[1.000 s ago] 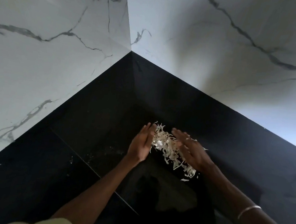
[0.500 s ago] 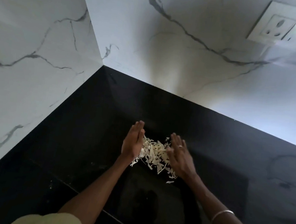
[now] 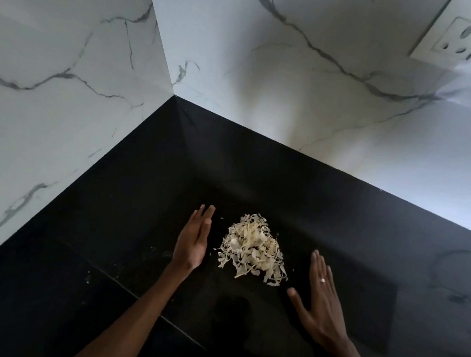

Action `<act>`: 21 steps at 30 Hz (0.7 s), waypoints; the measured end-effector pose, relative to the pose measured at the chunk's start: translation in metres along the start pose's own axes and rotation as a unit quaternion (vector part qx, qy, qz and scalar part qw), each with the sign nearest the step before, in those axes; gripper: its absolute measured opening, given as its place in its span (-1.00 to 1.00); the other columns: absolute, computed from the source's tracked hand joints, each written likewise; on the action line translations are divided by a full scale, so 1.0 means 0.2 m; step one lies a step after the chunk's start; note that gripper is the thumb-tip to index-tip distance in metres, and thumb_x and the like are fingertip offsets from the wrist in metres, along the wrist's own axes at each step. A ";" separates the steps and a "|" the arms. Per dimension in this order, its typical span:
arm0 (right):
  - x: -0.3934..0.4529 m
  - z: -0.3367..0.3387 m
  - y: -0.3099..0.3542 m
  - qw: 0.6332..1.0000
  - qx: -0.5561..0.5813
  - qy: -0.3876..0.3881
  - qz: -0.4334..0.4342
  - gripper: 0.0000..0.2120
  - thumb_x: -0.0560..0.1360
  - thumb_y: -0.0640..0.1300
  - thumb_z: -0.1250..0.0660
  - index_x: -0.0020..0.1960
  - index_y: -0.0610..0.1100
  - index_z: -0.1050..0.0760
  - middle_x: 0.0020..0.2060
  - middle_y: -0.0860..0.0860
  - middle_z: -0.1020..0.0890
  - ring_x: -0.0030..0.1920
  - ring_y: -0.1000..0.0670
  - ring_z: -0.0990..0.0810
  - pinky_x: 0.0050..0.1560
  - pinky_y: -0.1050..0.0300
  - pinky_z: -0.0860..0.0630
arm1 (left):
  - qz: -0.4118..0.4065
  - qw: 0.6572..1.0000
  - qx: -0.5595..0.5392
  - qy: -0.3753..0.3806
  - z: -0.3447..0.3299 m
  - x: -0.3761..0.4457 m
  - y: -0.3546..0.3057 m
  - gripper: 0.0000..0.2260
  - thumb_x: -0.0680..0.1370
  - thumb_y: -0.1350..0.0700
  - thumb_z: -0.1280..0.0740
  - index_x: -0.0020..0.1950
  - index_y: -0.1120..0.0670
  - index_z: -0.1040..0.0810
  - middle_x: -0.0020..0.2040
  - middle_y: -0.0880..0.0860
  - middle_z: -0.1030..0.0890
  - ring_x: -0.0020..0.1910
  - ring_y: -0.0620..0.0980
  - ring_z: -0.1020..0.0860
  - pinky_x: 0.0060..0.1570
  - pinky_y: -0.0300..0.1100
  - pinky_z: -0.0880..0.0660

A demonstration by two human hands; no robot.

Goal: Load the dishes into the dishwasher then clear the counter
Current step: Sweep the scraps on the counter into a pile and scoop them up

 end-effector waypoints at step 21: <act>0.10 -0.19 0.37 0.994 -0.072 0.076 0.012 0.35 0.19 0.70 -0.10 0.54 -0.13 0.45 0.54 -0.10 0.37 0.55 -0.07 0.37 0.56 -0.18 0.16 | 0.055 0.982 -0.151 -0.099 0.07 -0.17 -0.04 -0.52 0.65 -0.19 -0.05 0.40 0.04 -0.49 0.41 -0.02 -0.47 0.46 -0.17 -0.34 0.47 -0.18 -0.23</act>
Point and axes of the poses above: each hand's wrist, its own x-axis towards the middle knuckle, its own z-axis out of the back of the hand, y = z × x, the point moved 9 cm from there along x, towards the middle knuckle
